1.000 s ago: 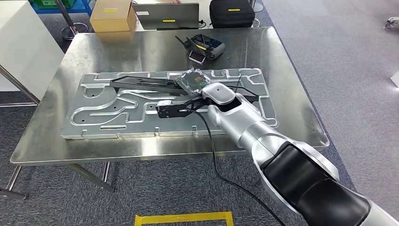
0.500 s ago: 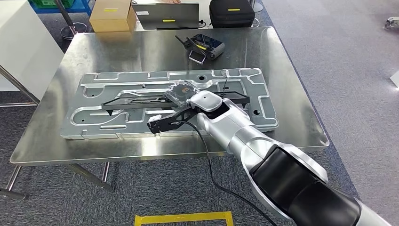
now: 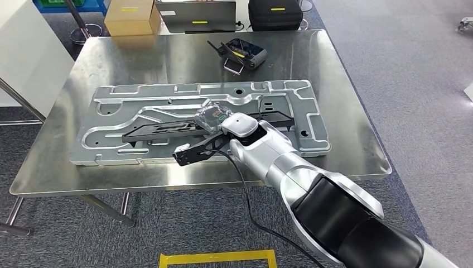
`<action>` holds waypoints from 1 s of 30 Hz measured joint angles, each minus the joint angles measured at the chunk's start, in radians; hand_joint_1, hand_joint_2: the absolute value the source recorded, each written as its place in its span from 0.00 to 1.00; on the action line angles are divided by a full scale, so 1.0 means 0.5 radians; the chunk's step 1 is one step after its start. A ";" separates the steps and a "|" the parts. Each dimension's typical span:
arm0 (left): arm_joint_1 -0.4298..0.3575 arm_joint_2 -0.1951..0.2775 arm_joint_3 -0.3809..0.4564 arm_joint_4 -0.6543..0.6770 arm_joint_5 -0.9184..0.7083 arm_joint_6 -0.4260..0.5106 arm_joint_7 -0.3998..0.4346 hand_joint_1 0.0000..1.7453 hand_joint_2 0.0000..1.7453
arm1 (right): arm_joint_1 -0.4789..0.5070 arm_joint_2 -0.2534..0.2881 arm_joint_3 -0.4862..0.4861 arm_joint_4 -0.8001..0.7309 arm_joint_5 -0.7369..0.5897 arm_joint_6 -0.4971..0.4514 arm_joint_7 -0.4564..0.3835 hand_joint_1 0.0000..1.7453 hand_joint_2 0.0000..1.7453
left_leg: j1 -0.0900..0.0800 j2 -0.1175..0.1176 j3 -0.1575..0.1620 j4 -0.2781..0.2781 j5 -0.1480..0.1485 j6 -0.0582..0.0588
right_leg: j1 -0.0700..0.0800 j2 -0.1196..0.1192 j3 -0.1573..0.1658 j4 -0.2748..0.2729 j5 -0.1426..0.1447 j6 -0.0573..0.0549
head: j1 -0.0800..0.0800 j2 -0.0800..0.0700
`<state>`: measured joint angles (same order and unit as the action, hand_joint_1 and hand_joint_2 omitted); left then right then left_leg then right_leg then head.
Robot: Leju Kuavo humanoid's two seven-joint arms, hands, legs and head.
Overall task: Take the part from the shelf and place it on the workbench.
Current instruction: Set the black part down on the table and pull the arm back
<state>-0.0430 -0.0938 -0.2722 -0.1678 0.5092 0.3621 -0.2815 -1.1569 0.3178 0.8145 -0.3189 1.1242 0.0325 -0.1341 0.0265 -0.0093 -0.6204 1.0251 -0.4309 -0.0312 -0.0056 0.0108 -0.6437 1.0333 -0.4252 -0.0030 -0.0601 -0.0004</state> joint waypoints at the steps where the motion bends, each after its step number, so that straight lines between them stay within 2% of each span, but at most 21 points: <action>1: 0.000 -0.001 0.000 0.000 -0.002 0.005 -0.001 0.00 1.00 | 0.001 0.000 0.000 0.003 0.007 0.002 0.003 0.00 1.00 | 0.000 0.000 -0.001 0.000 0.000 0.000 | 0.000 0.000 -0.001 0.000 0.000 0.000 | 0.000 0.000; 5: -0.001 -0.005 0.002 0.000 -0.001 0.018 0.005 0.00 0.00 | 0.009 0.003 0.000 0.012 0.031 0.005 0.015 0.00 1.00 | 0.000 0.000 -0.003 0.000 0.000 0.000 | 0.000 0.000 -0.003 0.000 -0.001 -0.001 | 0.000 0.000; 15: -0.001 -0.014 0.014 0.000 0.026 0.018 -0.017 0.00 0.00 | 0.034 0.008 0.000 0.022 0.027 -0.008 0.041 0.00 1.00 | 0.000 0.000 -0.003 0.000 0.000 0.000 | 0.000 0.000 -0.002 0.000 -0.001 0.000 | 0.000 0.000; 18: -0.001 -0.015 0.016 0.000 0.031 0.019 -0.016 0.00 0.00 | 0.046 0.008 -0.020 0.021 -0.078 -0.054 0.054 0.00 1.00 | 0.000 0.000 -0.001 0.000 0.000 0.000 | 0.000 0.000 -0.001 0.000 0.000 0.000 | 0.000 0.000; 21: -0.001 -0.016 0.021 0.000 0.039 0.022 -0.013 0.00 0.00 | 0.073 0.008 -0.124 -0.003 -0.291 -0.129 -0.007 0.00 1.00 | 0.000 0.000 0.001 0.000 0.000 0.000 | 0.000 0.000 0.001 0.000 0.000 0.000 | 0.000 0.000; 24: -0.002 -0.016 0.035 0.000 0.048 0.029 -0.012 0.00 0.00 | 0.113 0.010 -0.310 -0.077 -0.528 -0.227 -0.135 0.00 0.25 | 0.000 0.000 0.002 0.000 0.000 0.000 | 0.000 0.000 0.002 0.000 0.000 0.000 | 0.000 0.000; 25: -0.002 -0.017 0.040 0.000 0.051 0.030 -0.012 0.00 0.00 | 0.128 0.010 -0.373 -0.112 -0.600 -0.254 -0.186 0.00 0.25 | 0.000 0.000 0.002 0.000 0.000 0.000 | 0.000 0.000 0.002 0.000 0.000 0.000 | 0.000 0.000; 28: -0.001 -0.017 0.050 0.000 0.061 0.031 -0.021 0.00 0.00 | 0.218 0.016 -0.594 -0.324 -0.924 -0.274 -0.395 0.00 1.00 | 0.000 0.000 0.003 0.000 0.000 0.000 | 0.000 0.000 0.004 0.000 0.000 0.000 | 0.000 0.000; 30: -0.001 -0.017 0.054 0.000 0.065 0.033 -0.032 0.00 0.00 | 0.331 0.023 -0.755 -0.573 -1.237 -0.258 -0.507 0.00 1.00 | 0.000 -0.001 0.004 0.000 0.000 0.000 | 0.000 -0.002 0.005 0.000 -0.001 0.000 | 0.000 0.000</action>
<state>-0.0433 -0.1022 -0.2450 -0.1678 0.5416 0.3786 -0.2976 -0.9914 0.3293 0.4369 -0.6055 0.5057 -0.0963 -0.3878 0.0265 -0.0096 -0.6184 1.0250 -0.4309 -0.0312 -0.0055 0.0099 -0.6412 1.0332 -0.4255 -0.0032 -0.0599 -0.0004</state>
